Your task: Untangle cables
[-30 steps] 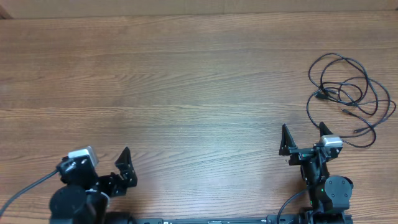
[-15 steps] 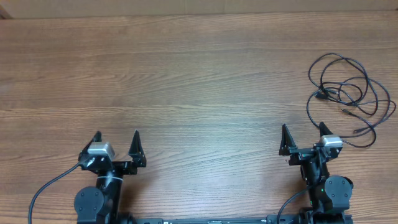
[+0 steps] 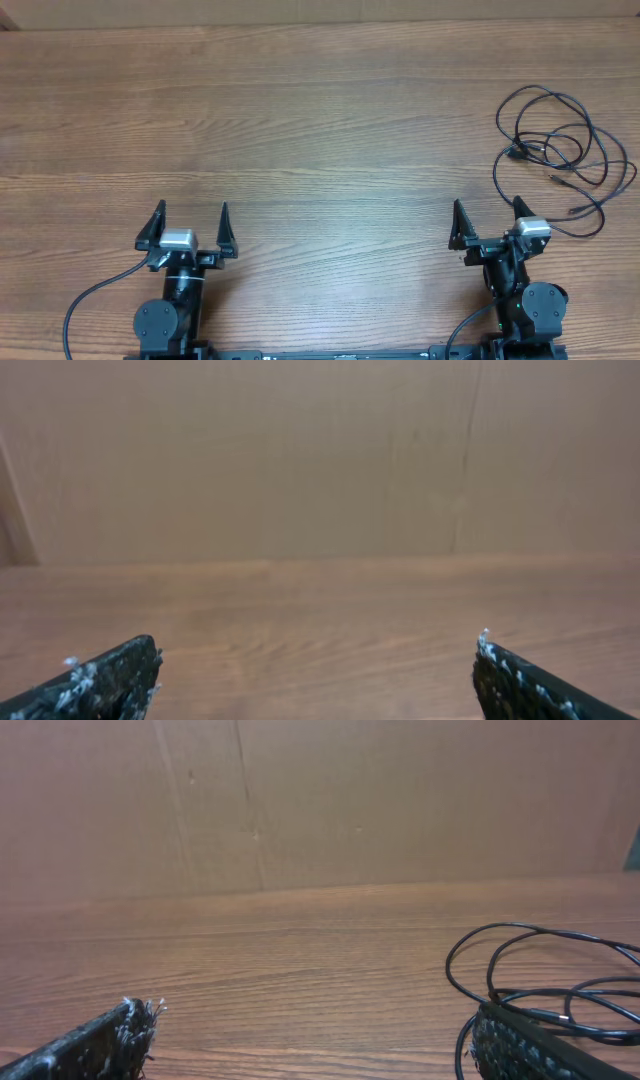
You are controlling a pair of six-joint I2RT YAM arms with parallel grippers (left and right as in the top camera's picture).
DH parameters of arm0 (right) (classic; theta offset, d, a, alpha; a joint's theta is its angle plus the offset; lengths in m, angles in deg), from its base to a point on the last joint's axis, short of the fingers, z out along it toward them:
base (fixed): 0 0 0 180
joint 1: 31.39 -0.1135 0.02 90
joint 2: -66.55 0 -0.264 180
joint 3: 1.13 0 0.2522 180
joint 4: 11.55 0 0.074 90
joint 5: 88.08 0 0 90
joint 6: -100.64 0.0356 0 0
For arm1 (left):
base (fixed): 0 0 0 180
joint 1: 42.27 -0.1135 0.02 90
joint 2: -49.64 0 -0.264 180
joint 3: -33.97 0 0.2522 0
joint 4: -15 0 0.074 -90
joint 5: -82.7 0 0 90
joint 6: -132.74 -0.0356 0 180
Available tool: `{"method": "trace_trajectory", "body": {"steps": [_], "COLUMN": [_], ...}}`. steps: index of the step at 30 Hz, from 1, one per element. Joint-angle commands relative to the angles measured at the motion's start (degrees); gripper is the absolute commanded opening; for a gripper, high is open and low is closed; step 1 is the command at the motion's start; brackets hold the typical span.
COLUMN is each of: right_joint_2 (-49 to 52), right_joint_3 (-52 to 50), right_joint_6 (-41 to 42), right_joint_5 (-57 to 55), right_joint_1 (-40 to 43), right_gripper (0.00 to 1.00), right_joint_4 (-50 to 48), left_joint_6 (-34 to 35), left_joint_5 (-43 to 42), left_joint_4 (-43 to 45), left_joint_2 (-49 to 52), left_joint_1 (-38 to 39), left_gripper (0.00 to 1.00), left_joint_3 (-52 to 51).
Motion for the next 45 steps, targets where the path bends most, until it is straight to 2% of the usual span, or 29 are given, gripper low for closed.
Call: {"method": "trace_trajectory", "body": {"steps": [1, 3, 5, 45], "right_joint_2": [-0.4, -0.4, -0.4, -0.4], "right_joint_3": [-0.6, -0.6, -0.6, -0.6], "right_joint_6": [-0.3, -0.2, -0.3, -0.3], "right_joint_5": [0.0, 0.1, 0.1, 0.1], "right_joint_1": [-0.3, -0.3, -0.3, -0.3], "right_gripper": [1.0, 1.0, 1.0, 1.0], "right_joint_4": [-0.3, -0.3, -0.3, -0.3], "left_joint_6": [-4.7, -4.7, -7.2, -6.6], "left_joint_5": [0.5, 0.3, 0.5, 0.7], "left_joint_4": [-4.5, -8.6, -8.6, -8.5], "left_joint_2": [-0.6, -0.6, -0.6, -0.5], "left_joint_1": [-0.3, -0.3, -0.3, -0.3], "left_gripper": [0.99, 1.0, 0.99, 1.0], "left_joint_3": [-0.3, -0.3, -0.3, -0.3]}}
